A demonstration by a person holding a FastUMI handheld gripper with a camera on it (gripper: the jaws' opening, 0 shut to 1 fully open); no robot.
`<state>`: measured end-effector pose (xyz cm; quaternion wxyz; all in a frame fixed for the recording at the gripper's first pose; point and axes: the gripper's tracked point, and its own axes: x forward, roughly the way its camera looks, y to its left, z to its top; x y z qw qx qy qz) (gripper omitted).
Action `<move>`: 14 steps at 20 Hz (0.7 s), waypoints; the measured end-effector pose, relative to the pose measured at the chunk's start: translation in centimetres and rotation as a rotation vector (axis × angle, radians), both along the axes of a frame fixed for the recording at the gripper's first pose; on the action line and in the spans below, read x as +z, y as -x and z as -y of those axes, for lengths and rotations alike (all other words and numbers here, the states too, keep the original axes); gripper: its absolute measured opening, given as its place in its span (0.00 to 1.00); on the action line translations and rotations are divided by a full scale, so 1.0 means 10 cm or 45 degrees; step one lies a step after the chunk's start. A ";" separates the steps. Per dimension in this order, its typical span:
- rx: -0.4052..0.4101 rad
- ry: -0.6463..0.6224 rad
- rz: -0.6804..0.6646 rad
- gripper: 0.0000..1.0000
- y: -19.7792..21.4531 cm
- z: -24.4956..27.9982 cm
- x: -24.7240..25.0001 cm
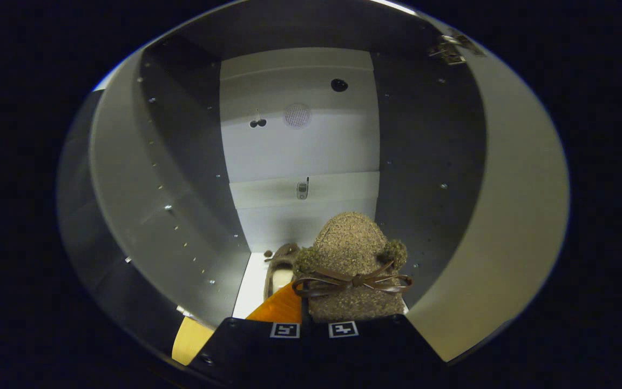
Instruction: Open the shoe cabinet door, grab the shoes and put them into the shoe cabinet, then close the shoe cabinet door.
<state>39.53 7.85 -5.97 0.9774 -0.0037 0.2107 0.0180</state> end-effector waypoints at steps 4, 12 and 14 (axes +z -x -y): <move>-0.033 -0.025 -0.057 0.04 -0.66 0.11 -0.34; -0.057 -0.006 -0.230 0.04 -1.44 0.25 -1.35; -0.062 -0.013 -0.273 0.04 -1.54 0.27 -1.55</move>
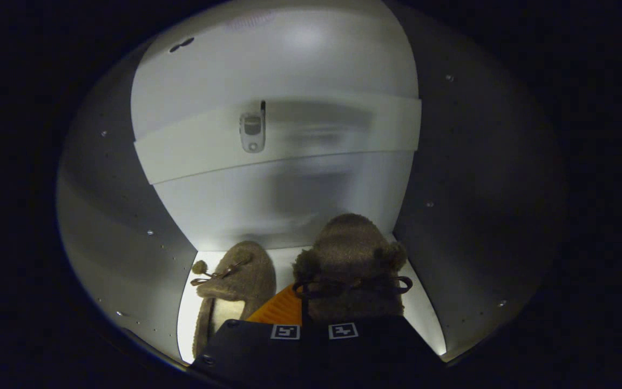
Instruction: Open the shoe cabinet door, grab the shoes and put them into the shoe cabinet, then close the shoe cabinet door.
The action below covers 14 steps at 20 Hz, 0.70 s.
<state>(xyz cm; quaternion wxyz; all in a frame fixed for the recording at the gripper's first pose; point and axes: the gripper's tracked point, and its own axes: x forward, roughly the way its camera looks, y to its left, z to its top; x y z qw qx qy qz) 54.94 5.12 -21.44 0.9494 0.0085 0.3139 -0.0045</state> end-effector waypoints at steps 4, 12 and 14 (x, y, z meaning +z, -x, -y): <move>-0.015 0.033 -0.062 0.04 -0.10 0.09 -0.27; -0.023 -0.029 -0.131 0.22 -0.04 0.02 -0.36; -0.022 -0.042 -0.122 0.44 0.07 -0.04 -0.31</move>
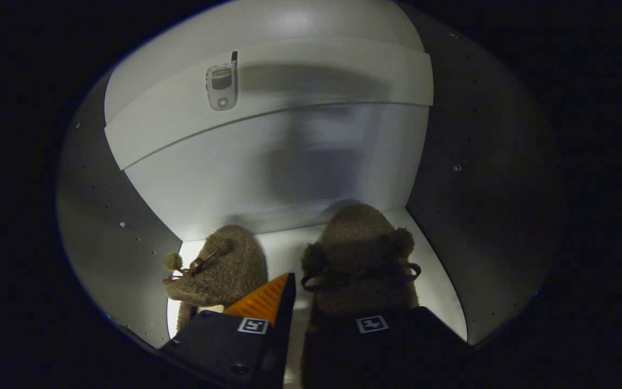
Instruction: Open the shoe cabinet door, grab the shoes and put them into the shoe cabinet, then close the shoe cabinet door.
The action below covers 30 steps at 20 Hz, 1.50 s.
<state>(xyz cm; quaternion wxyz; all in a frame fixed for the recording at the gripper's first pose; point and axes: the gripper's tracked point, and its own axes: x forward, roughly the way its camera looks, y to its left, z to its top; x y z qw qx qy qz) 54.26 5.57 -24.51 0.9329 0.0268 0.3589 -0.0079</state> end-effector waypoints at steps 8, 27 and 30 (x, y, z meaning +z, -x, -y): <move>-0.050 -0.007 0.210 0.99 0.77 0.01 0.71; 0.105 0.009 0.768 0.99 4.43 0.29 2.45; 0.089 -0.009 0.837 0.98 4.89 0.59 2.66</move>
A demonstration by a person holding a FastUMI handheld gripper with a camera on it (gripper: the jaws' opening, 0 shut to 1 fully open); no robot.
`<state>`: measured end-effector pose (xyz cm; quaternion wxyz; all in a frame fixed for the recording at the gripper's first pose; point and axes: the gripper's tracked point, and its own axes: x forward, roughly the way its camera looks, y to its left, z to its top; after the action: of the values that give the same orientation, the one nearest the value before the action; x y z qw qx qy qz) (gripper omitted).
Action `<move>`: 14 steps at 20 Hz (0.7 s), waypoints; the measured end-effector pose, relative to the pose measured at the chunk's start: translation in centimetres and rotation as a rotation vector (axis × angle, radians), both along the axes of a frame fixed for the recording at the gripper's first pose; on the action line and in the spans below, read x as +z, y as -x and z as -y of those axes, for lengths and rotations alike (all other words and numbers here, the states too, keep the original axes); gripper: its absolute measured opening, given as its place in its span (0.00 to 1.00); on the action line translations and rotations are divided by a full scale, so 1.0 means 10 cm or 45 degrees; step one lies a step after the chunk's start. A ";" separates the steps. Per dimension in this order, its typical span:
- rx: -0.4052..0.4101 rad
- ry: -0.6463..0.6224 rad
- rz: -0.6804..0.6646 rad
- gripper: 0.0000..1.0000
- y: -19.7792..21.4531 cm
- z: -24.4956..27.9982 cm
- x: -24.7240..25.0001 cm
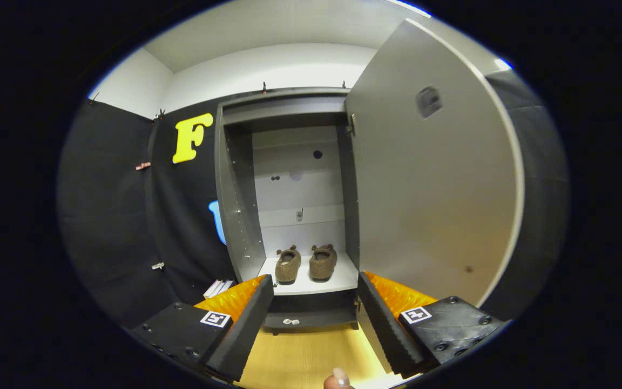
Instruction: Open the shoe cabinet door, grab the shoes and put them into the shoe cabinet, then close the shoe cabinet door.
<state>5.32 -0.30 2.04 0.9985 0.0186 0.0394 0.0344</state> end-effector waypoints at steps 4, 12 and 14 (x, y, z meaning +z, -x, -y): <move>-0.092 0.010 0.072 0.98 0.51 0.61 0.16; -0.262 -0.001 0.120 0.98 0.86 1.78 0.19; -0.270 0.016 0.117 0.98 0.80 1.97 0.17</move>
<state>-2.72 -20.04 3.75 0.9974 0.0148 -0.0082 -0.0707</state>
